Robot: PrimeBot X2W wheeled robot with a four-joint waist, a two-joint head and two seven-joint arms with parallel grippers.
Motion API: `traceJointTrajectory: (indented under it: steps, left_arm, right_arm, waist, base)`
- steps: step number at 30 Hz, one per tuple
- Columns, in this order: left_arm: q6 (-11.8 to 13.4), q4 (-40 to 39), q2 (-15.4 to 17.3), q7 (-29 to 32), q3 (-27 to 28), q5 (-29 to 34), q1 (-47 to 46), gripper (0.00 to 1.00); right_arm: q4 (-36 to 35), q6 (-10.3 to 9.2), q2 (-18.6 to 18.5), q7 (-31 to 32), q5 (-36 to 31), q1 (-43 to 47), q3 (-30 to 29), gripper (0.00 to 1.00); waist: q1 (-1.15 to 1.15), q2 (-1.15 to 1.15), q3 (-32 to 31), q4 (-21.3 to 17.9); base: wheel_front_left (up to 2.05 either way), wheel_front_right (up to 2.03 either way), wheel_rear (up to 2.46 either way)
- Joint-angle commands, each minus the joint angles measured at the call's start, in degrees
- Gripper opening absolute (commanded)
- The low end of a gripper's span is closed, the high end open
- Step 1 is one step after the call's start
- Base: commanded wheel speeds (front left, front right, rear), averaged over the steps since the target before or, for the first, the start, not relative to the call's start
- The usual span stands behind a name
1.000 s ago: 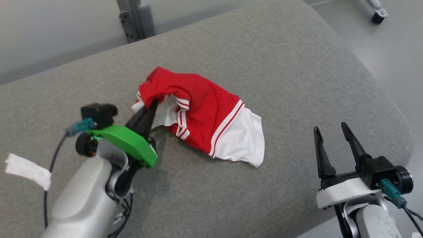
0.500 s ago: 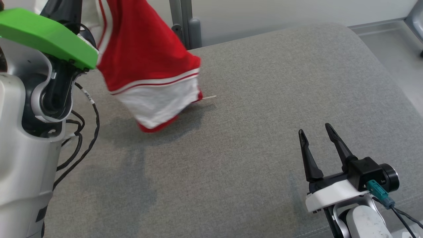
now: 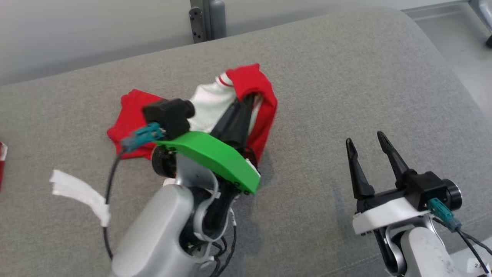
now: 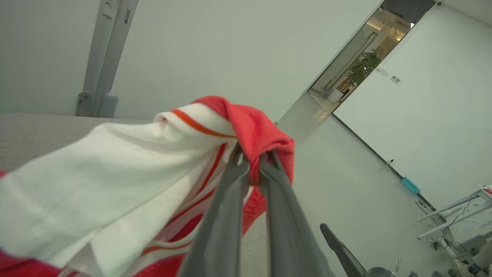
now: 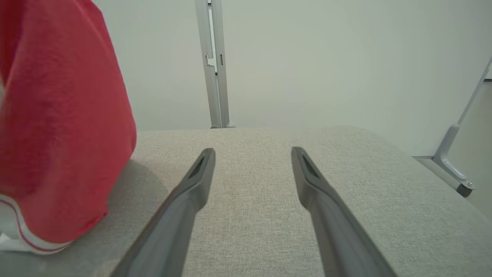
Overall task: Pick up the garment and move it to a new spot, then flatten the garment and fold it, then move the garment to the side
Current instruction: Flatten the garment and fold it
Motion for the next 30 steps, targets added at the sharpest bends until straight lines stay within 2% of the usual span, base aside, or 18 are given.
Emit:
traceJointTrajectory:
  steps: [1, 7, 9, 10, 11, 12, 16, 20, 22, 25, 30]
  left_arm:
    - [-0.63, 3.08, -0.46, -1.04, -1.26, 1.05, -0.73, 0.00]
    - [-2.68, 18.59, -2.73, -7.97, -4.77, 0.08, -6.24, 0.00]
    - [-5.01, 21.47, -2.89, -10.50, -6.95, -1.39, -8.94, 0.00]
    - [-5.64, 22.90, -2.83, -11.56, -8.21, -2.04, -10.15, 0.19]
    - [-7.55, 23.36, -2.89, -12.72, -10.21, -2.57, -11.91, 0.46]
    - [-9.49, 23.29, -2.94, -13.86, -11.51, -4.26, -12.96, 1.00]
    - [-13.24, 23.59, -2.67, -18.58, -14.40, -9.64, -15.57, 1.00]
    - [-13.06, 24.72, -2.51, -20.58, -15.86, -8.07, -15.84, 1.00]
    - [-12.35, 23.97, -0.68, -21.04, -15.70, -7.60, -14.02, 1.00]
    - [-10.34, 21.76, 4.34, -20.58, -16.14, -6.09, -10.57, 1.00]
    - [-3.79, 15.99, 15.94, -20.23, -13.45, -6.68, -0.44, 1.00]
  right_arm:
    - [0.12, 0.00, -0.04, -0.18, 0.97, -1.48, 0.83, 1.00]
    - [0.72, 0.00, -0.04, -0.18, 3.97, -5.30, 3.63, 1.00]
    - [0.97, 0.00, -0.01, -0.18, 4.61, -5.64, 3.85, 1.00]
    - [1.08, 0.00, -0.04, -0.18, 4.79, -5.71, 3.81, 1.00]
    - [1.24, 0.00, -0.03, -0.18, 5.02, -5.64, 3.73, 1.00]
    - [1.31, 0.00, 0.01, -0.18, 5.21, -5.50, 3.55, 1.00]
    - [1.68, 0.00, 0.00, -0.18, 5.44, -4.27, 2.30, 1.00]
    - [1.80, 0.00, -0.02, -0.18, 5.33, -3.27, 1.55, 1.00]
    - [1.80, 0.00, -0.04, -0.18, 4.93, -2.74, 1.23, 1.00]
    - [2.00, 0.00, -0.04, -0.18, 4.10, -1.65, 0.40, 1.00]
    - [2.11, 0.00, -0.06, -0.18, 2.44, 0.79, -0.54, 1.00]
  waist:
    - [0.00, 0.00, 3.31, -3.27]
    - [0.00, 0.00, 6.85, -9.17]
    - [0.00, 0.00, 7.44, -10.43]
    - [0.00, 0.00, 7.66, -10.87]
    - [0.00, 0.00, 7.82, -11.13]
    - [0.00, 0.00, 7.89, -11.31]
    - [0.00, 0.00, 7.49, -10.76]
    - [0.00, 0.00, 6.14, -9.15]
    - [0.00, 0.00, 5.12, -8.32]
    - [0.00, 0.00, 3.03, -6.85]
    - [0.00, 0.00, -0.80, -4.95]
  base:
    - [0.00, 0.00, 0.00]
    - [0.00, 0.00, 0.00]
    - [0.00, 0.00, 0.00]
    - [0.00, 0.00, 0.00]
    - [0.00, 0.00, 0.00]
    - [0.00, 0.00, 0.00]
    - [0.00, 0.00, 0.00]
    - [0.00, 0.00, 0.00]
    - [0.00, 0.00, 0.00]
    - [0.00, 0.00, 0.00]
    - [0.00, 0.00, 0.00]
